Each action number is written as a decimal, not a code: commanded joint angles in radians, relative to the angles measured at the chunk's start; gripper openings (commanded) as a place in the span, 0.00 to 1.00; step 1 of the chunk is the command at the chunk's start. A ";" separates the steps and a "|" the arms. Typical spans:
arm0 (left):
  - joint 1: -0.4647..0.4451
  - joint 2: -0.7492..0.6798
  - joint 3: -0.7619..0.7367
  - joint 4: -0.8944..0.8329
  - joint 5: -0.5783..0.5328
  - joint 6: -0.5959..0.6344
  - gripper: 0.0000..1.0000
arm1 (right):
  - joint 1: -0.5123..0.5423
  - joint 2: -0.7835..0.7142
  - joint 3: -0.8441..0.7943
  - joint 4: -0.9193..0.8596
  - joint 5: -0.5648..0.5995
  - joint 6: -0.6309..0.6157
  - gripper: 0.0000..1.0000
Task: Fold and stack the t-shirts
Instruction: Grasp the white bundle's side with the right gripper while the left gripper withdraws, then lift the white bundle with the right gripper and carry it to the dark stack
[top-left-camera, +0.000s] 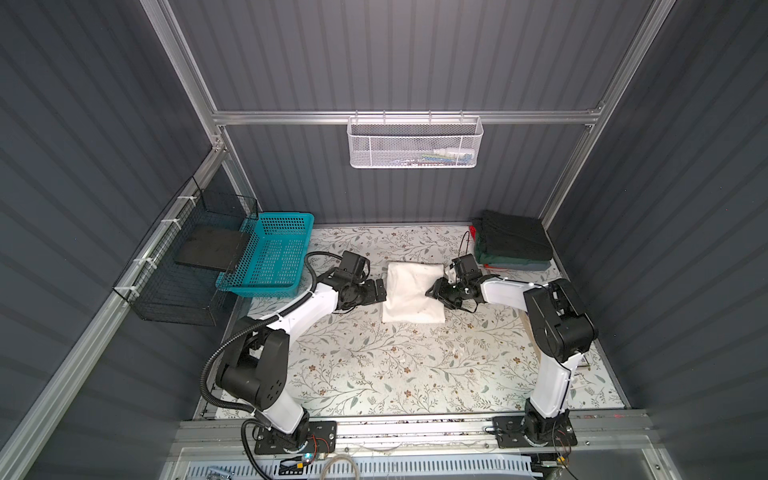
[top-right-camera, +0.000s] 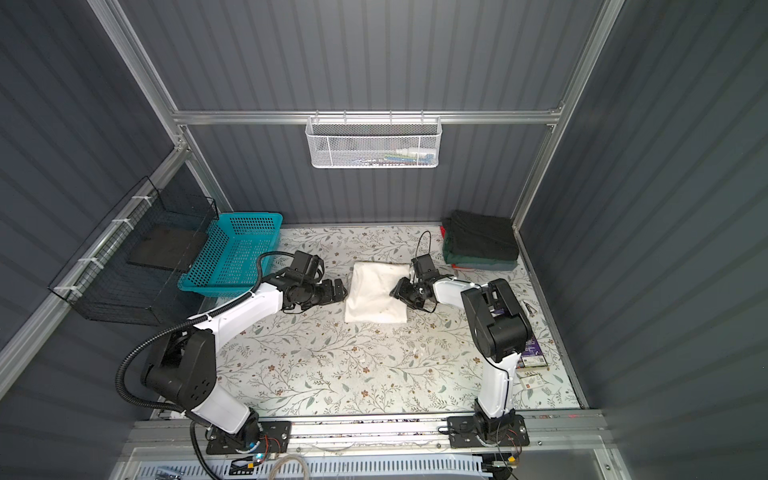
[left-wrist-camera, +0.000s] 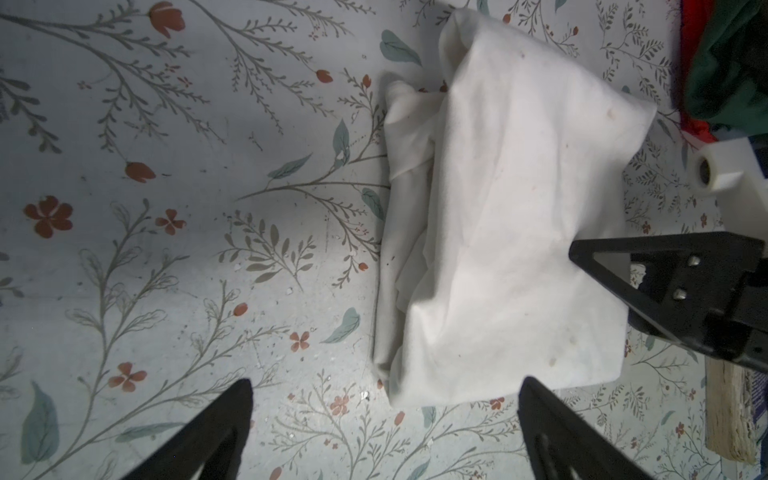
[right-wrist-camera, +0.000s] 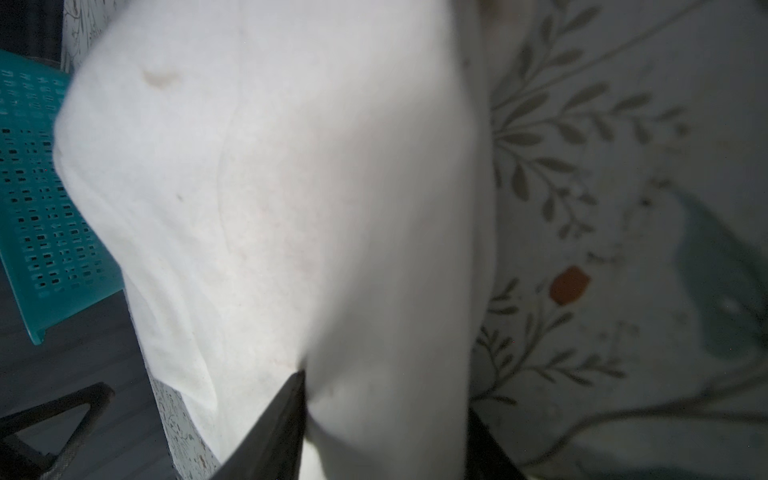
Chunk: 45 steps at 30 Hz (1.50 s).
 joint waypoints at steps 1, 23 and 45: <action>0.008 -0.045 -0.033 0.022 -0.017 -0.018 1.00 | 0.006 0.045 0.014 -0.094 0.046 -0.034 0.46; 0.074 0.007 -0.070 0.074 -0.006 0.051 1.00 | 0.004 0.123 0.205 -0.274 0.146 -0.126 0.22; 0.088 -0.006 -0.073 0.067 0.002 0.046 1.00 | -0.026 0.139 0.400 -0.426 0.241 -0.262 0.00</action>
